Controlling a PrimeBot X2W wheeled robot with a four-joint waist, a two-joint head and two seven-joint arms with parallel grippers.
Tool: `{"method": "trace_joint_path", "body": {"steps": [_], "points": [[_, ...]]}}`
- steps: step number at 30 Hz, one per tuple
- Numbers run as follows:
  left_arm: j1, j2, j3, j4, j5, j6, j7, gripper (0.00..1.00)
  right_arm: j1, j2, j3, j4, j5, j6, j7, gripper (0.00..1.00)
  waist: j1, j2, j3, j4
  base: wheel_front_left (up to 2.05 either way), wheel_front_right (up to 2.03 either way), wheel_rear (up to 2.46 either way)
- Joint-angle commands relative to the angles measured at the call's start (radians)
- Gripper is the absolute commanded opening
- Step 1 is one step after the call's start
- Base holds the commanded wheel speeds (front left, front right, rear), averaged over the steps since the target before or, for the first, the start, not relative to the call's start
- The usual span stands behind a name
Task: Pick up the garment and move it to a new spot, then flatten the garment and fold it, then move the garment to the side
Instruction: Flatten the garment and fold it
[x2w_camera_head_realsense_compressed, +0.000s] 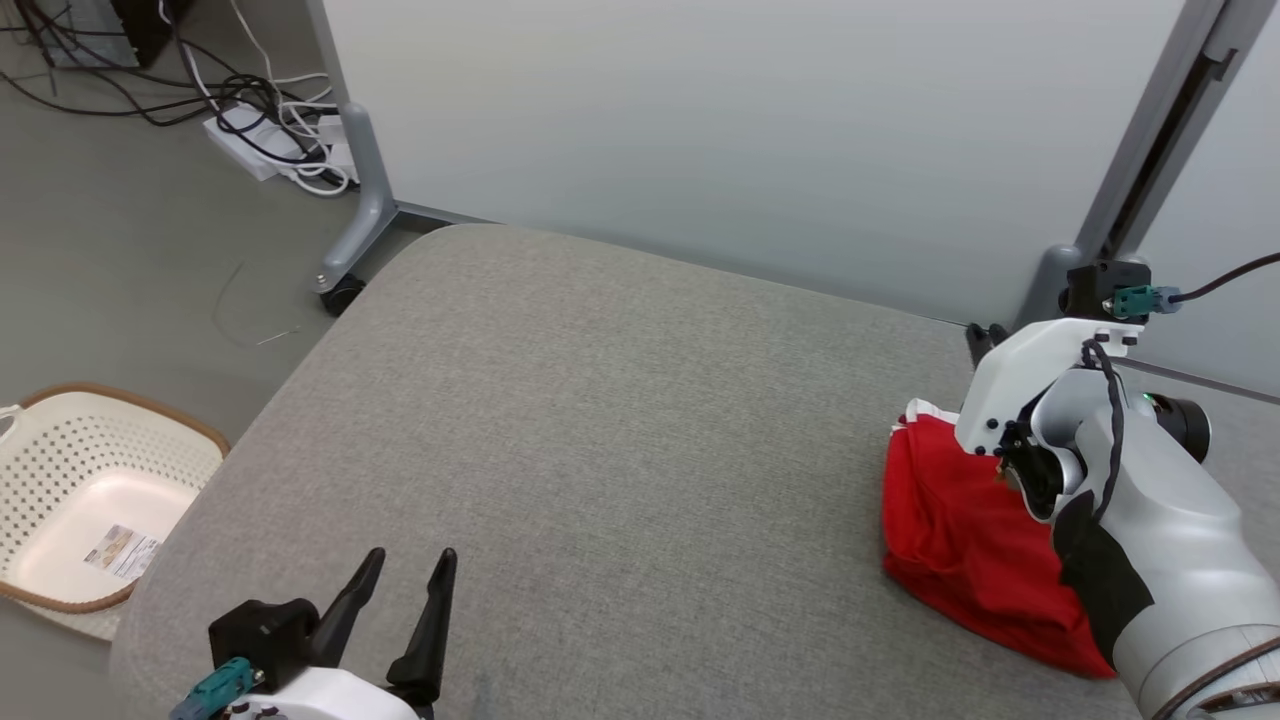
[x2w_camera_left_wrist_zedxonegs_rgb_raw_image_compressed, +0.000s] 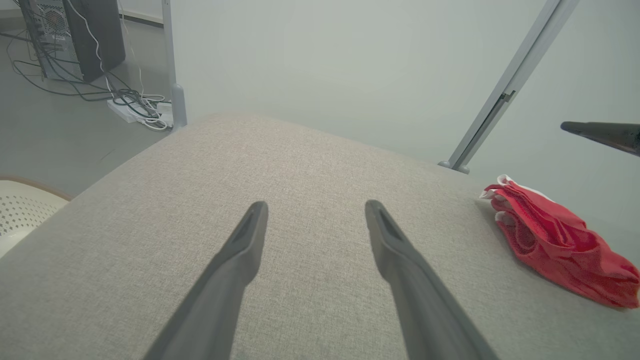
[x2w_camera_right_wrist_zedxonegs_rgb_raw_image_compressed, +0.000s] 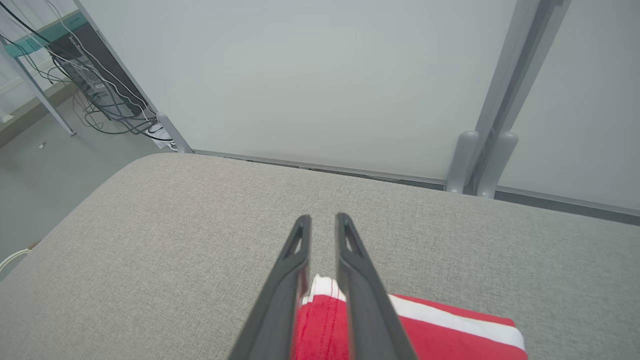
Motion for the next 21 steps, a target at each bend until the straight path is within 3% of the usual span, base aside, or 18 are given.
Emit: {"method": "trace_joint_path", "body": {"steps": [1, 10, 16, 21], "points": [[-0.003, 0.007, 0.013, -0.004, -0.001, 0.010, -0.012, 1.00, -0.009, -0.001, 0.009, 0.000, -0.012, 0.000, -0.037, 1.00, 0.0000, 0.0000, -0.003, -0.017, 0.00, 0.00, 0.00], [0.018, 0.007, 0.058, -0.006, -0.017, 0.028, -0.071, 1.00, 0.046, -0.021, 0.059, -0.081, -0.022, 0.000, -0.223, 1.00, 0.0000, 0.0000, -0.017, -0.144, 0.00, 0.00, 0.00], [0.010, -0.026, 0.098, -0.004, -0.026, 0.043, -0.125, 1.00, 0.135, -0.055, 0.065, -0.178, 0.009, 0.000, -0.263, 1.00, 0.0000, 0.0000, -0.034, -0.221, 0.00, 0.00, 0.00], [0.017, -0.046, 0.138, 0.009, -0.011, 0.029, -0.156, 1.00, 0.270, -0.083, 0.031, -0.336, 0.030, 0.000, -0.275, 1.00, 0.0000, 0.0000, -0.046, -0.302, 0.00, 0.00, 0.00]]}}
